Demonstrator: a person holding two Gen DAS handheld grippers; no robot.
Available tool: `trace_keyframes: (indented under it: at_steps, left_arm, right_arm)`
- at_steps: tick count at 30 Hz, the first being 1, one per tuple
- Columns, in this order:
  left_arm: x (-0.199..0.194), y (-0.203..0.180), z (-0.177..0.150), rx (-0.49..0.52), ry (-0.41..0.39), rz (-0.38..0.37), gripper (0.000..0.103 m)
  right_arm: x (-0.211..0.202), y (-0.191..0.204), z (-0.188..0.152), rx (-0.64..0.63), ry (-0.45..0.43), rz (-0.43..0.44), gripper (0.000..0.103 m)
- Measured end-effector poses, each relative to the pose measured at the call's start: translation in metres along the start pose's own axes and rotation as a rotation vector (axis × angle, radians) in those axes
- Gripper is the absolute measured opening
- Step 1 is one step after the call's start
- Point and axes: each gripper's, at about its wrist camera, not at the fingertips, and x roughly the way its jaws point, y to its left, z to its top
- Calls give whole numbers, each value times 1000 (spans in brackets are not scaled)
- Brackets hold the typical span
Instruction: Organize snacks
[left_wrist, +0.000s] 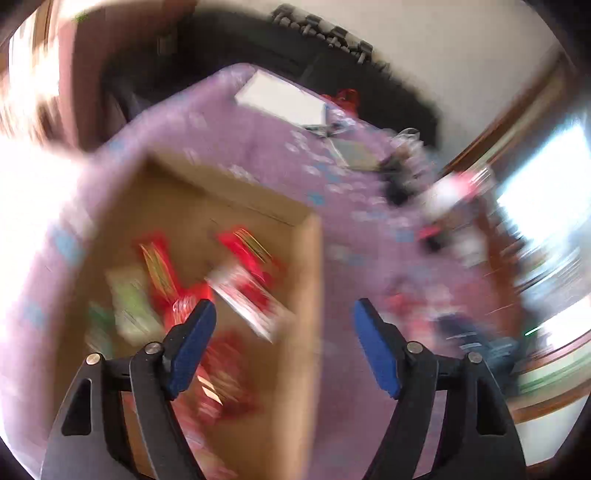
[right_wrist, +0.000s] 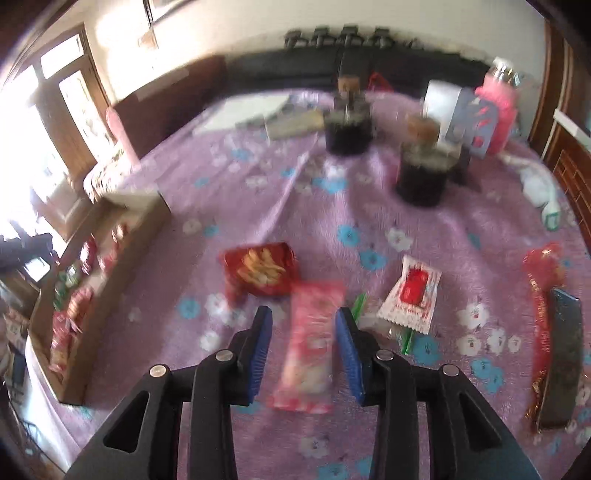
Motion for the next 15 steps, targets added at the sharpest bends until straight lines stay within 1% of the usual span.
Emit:
trace_keyframes:
  at_steps: [1, 3, 4, 5, 6, 7, 8, 9, 10, 13, 15]
  left_arm:
    - [-7, 8, 0, -41, -16, -23, 76]
    - [-13, 23, -1, -115, -10, -113, 76]
    - [-12, 32, -3, -171, 22, -195, 76]
    - [-10, 37, -6, -207, 51, -241, 76]
    - [-9, 40, -8, -220, 69, -276, 76]
    - [-10, 40, -10, -212, 74, -285, 76]
    - [-13, 37, -13, -196, 69, -271, 76]
    - [-16, 36, -15, -180, 62, -262, 76]
    - [-20, 36, -17, -171, 59, -270, 76]
    - [-34, 31, -18, -152, 54, -278, 76]
    - [-49, 31, -17, -123, 40, -261, 76]
  right_arm:
    - [-6, 6, 3, -2, -21, 21, 45]
    - [-18, 23, 4, -27, -55, 77, 49]
    - [-23, 33, 4, -50, -66, 102, 49]
    - [-28, 49, 2, -83, -76, 148, 49]
    - [-30, 59, 3, -102, -78, 185, 52]
    - [-31, 75, 2, -122, -76, 240, 55]
    - [-32, 92, 1, -140, -75, 294, 55]
    - [-32, 105, 0, -155, -73, 330, 55]
    - [-30, 124, 1, -171, -61, 372, 55]
    - [-26, 162, -1, -187, -52, 409, 55]
    - [-27, 172, 0, -187, -63, 409, 54]
